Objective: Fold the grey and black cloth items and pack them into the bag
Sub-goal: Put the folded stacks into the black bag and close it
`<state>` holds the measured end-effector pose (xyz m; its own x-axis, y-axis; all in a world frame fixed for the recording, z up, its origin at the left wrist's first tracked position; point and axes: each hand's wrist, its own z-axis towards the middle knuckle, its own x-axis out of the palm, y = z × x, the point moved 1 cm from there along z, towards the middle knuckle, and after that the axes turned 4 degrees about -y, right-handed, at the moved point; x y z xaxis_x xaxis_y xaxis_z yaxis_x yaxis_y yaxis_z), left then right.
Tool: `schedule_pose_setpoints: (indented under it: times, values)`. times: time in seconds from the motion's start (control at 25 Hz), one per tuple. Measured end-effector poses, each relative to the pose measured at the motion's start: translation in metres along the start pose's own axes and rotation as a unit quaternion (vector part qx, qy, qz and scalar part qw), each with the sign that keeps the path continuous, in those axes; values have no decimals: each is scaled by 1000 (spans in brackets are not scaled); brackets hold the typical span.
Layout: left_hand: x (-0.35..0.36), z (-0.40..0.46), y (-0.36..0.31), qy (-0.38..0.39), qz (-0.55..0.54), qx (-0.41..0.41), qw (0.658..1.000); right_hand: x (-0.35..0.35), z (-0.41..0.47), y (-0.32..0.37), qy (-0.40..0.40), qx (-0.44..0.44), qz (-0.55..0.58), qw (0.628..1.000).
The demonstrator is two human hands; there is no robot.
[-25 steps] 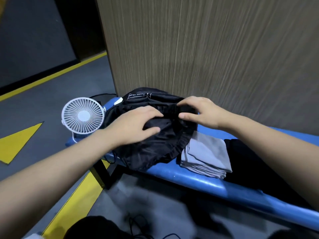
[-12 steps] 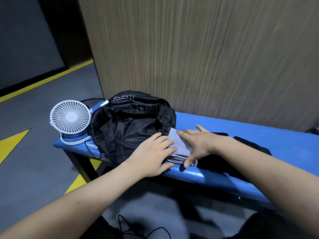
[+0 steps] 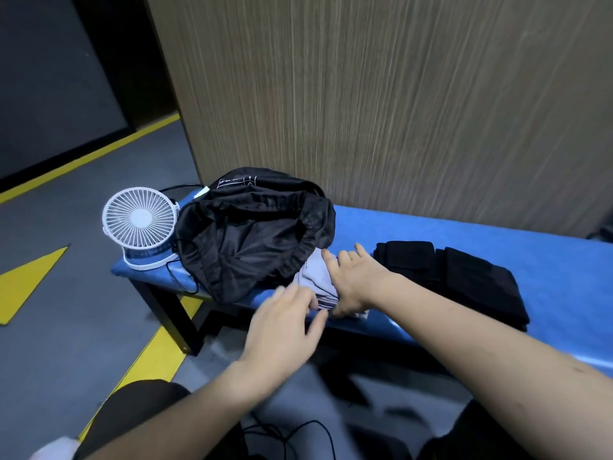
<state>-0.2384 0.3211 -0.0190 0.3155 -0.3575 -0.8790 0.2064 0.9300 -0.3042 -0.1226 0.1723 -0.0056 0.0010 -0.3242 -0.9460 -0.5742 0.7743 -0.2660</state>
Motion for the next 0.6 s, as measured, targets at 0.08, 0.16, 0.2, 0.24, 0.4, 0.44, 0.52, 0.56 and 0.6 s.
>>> schedule_pose_setpoints:
  times: [0.08, 0.16, 0.2, 0.24, 0.4, 0.44, 0.52, 0.56, 0.6]
  values:
    - [6, -10, -3, 155, -149, -179, 960, 3, -8, 7, -21, 5, -7, 1000]
    - [13, -11, -1, 249, -371, -307, 841, 4, -17, 16, -34, 9, -8, 999]
    - [14, -8, -1, 261, -453, -341, 781, 4, -22, 20, -35, 11, -6, 999]
    - [17, -6, 1, 256, -500, -363, 744, 4, -27, 25, -33, 15, -2, 999]
    - [21, -4, -3, 182, -555, -400, 707, -1, -45, 35, 6, 26, 62, 998]
    - [20, -4, -4, 157, -563, -403, 704, -4, -49, 34, 20, 24, 94, 995]
    - [14, -6, -5, 109, -578, -405, 700, -12, -60, 26, 42, 18, 177, 983]
    - [9, -7, -5, 89, -588, -399, 697, -16, -64, 20, 42, 17, 231, 972]
    - [2, -9, -6, 77, -596, -388, 698, -18, -69, 13, 35, 16, 295, 955]
